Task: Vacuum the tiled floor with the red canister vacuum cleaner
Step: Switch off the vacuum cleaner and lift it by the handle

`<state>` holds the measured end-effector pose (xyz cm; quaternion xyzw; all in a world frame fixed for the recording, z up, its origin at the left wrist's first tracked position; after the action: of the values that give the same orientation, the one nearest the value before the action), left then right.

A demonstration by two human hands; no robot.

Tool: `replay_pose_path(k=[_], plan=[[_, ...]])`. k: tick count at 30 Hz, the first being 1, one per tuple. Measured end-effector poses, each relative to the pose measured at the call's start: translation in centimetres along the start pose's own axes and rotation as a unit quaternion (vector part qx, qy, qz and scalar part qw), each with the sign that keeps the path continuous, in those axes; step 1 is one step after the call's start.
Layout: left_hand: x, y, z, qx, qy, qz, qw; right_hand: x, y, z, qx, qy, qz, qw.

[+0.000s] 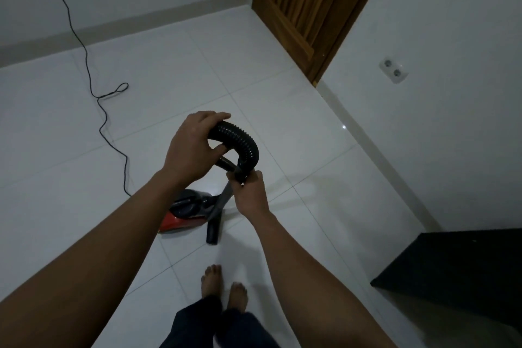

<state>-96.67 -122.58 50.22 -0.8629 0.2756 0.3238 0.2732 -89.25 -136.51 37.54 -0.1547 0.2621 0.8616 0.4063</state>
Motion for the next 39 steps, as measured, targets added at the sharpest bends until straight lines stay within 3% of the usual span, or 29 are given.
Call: replay_pose_path(k=[13, 18, 25, 30, 39], plan=[[8.6, -1.6, 13.8, -0.161, 0.209, -0.108, 0.959, 8.2, -8.3, -9.4, -0.078, 0.016, 0.001, 0.997], [15.3, -0.4, 19.2, -0.161, 0.259, -0.114, 0.946, 12.2, -12.0, -12.8, -0.116, 0.022, -0.025, 0.993], [23.9, 3.4, 25.3, -0.119, 0.339, -0.081, 0.930, 17.3, -13.7, -17.5, -0.247, 0.052, -0.059, 0.966], [24.6, 4.6, 28.8, -0.092, 0.385, -0.098, 0.913, 19.7, -13.5, -18.7, -0.302, 0.046, -0.072, 0.949], [22.3, 6.7, 29.9, -0.088, 0.401, -0.113, 0.905, 21.7, -11.5, -19.5, -0.313, 0.047, -0.053, 0.947]])
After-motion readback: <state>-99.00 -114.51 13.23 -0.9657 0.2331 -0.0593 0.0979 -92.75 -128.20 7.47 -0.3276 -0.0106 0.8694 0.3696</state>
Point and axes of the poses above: each hand's wrist, its own y-axis away from the middle knuckle, its own x-axis out of the palm, z = x × y, the point moved 7 cm from there along -y, towards the middle knuckle, and after that the axes turned 9 degrees about -z, right-handed, at the moved point
